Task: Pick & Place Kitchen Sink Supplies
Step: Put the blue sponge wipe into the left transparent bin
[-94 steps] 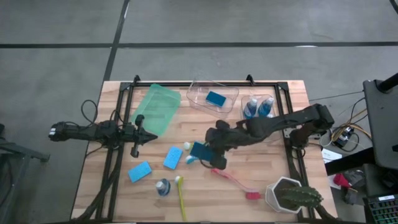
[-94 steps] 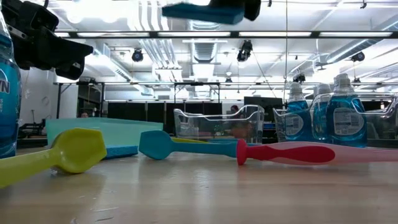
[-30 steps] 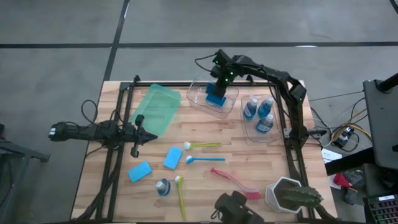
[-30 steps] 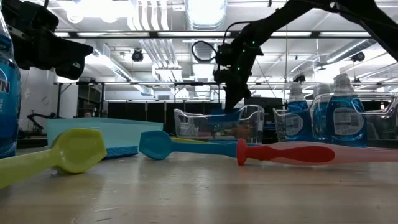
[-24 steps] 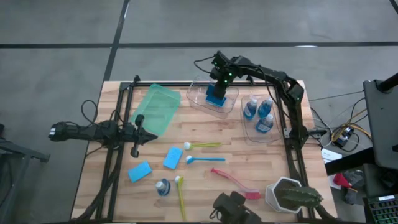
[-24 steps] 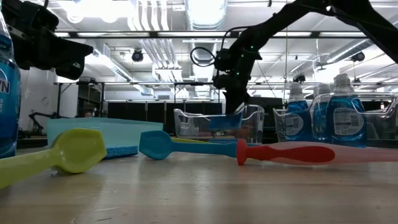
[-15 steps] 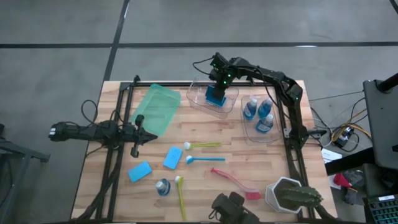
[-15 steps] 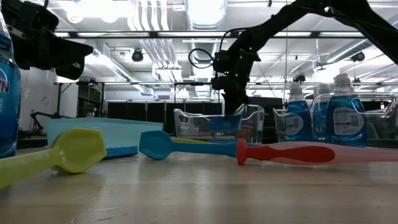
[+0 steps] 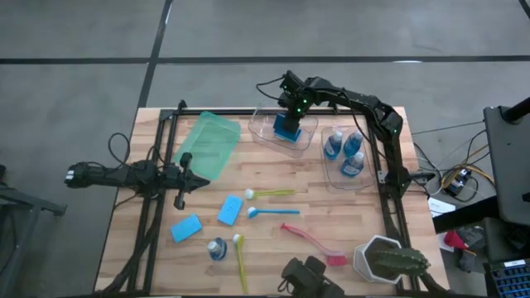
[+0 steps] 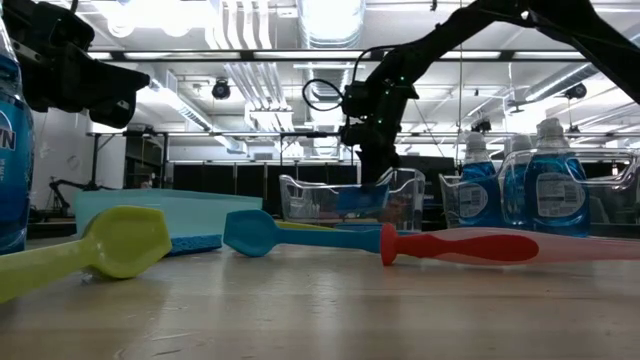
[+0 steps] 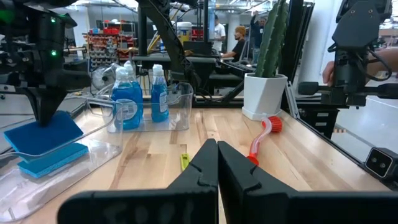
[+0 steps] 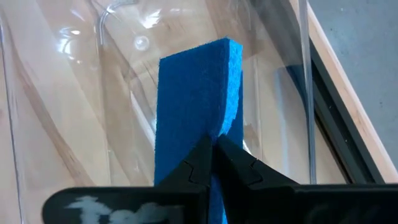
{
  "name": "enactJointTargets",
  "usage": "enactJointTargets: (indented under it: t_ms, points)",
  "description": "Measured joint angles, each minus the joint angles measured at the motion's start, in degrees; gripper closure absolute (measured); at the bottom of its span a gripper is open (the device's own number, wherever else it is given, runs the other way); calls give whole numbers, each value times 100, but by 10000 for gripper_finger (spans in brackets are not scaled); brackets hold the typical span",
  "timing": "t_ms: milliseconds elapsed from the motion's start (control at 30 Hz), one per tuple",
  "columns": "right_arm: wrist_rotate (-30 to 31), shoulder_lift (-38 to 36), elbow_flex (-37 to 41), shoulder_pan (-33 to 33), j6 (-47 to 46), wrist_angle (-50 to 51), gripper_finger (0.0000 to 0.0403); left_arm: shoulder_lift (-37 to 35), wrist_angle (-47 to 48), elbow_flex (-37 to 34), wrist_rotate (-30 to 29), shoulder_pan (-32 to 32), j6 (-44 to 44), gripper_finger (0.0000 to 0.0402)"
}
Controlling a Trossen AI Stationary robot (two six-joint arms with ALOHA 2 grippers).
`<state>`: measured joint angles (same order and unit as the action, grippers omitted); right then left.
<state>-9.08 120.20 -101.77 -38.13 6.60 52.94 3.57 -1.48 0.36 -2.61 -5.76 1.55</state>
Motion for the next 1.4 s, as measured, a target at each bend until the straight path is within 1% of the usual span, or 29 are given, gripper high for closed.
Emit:
enactJointTargets:
  t_ms: [400,1400]
  points:
    - [11,0,84,9,-194,-120,390,1,1,0,0,-1,-1,401]
    - [11,-2,172,9,-393,-59,389,1,0,0,0,-2,0,401]
